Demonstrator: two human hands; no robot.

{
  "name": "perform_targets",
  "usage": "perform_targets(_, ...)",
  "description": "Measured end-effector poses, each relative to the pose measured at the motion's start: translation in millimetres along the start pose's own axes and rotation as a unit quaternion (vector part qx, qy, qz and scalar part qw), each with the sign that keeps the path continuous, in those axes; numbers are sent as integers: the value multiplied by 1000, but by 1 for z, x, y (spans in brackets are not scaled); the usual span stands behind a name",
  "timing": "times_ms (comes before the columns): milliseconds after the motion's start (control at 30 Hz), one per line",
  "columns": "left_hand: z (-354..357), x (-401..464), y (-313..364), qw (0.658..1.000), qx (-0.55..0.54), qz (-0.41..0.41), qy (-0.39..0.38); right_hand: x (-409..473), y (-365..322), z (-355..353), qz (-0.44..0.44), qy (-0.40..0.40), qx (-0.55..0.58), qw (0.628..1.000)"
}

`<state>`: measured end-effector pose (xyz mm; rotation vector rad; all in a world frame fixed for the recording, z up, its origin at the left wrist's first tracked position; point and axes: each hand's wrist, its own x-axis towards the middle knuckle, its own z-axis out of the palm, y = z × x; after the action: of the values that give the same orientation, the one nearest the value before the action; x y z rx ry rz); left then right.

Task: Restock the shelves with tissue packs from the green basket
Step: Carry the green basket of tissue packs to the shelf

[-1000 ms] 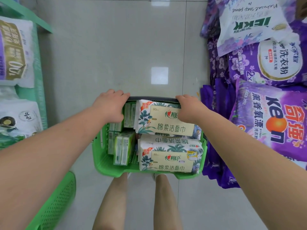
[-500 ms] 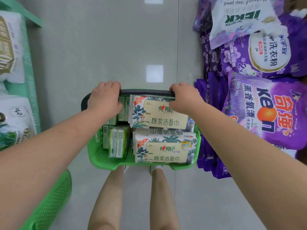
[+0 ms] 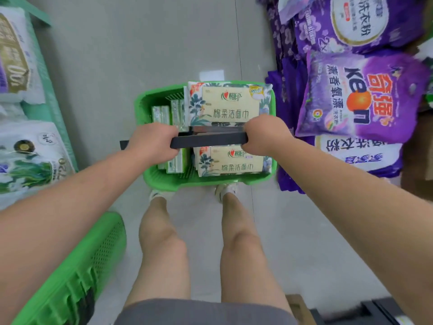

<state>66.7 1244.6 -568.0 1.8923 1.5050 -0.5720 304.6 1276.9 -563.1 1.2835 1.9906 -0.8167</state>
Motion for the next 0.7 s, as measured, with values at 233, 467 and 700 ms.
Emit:
perform_targets(233,-23,-8,5,996,26,74,37,-47,-8,-5,59,74,20,995)
perform_targets(467,-60,-35,24,980,65,187,35,-120,-24,1,138,114,83,980)
perform_targets(700,-107,-87,88,933,221,283,27,-224,-49,26,222,146,185,946)
